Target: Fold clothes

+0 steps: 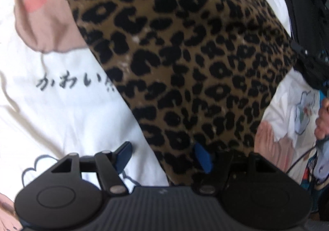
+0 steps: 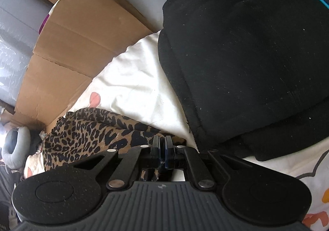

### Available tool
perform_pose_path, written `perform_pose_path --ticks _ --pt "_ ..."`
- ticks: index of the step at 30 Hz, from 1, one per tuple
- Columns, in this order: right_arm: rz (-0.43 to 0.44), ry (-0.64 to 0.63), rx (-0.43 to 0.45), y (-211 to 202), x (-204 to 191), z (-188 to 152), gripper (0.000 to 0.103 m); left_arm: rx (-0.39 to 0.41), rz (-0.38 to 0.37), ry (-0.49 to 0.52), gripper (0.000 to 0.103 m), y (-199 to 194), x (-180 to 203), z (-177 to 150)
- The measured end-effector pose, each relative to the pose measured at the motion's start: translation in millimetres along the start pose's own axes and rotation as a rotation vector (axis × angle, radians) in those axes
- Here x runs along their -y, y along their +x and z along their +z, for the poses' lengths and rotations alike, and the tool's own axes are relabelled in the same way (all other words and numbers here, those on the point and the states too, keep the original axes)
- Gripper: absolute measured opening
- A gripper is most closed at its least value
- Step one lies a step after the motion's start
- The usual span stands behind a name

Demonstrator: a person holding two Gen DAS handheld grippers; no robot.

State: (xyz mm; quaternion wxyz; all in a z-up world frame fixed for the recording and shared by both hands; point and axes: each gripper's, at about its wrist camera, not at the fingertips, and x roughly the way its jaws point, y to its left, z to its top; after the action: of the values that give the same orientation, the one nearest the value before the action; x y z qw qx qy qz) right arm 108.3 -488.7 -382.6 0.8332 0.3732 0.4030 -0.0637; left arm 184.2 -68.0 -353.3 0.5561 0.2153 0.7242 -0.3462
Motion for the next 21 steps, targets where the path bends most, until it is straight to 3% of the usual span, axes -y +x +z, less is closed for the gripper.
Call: perform_pose_path --ticks 6,13,17,21 --pt "0.012 -0.025 0.027 -3.6 -3.4 2.9 0.001 -0.021 0.017 0.049 0.070 2.2 0.1 1.8" --pt "-0.015 -0.003 -0.028 13.3 1.6 3.7 0.002 -0.066 0.048 0.150 0.070 3.6 7.1 6.2" --pt "-0.008 0.026 -0.014 6.9 4.6 4.6 0.006 -0.063 0.059 0.169 0.063 -9.6 2.6 14.4" --pt "0.013 0.063 0.019 -6.2 9.5 5.7 0.010 -0.024 0.083 0.195 0.062 -36.2 -1.1 29.6"
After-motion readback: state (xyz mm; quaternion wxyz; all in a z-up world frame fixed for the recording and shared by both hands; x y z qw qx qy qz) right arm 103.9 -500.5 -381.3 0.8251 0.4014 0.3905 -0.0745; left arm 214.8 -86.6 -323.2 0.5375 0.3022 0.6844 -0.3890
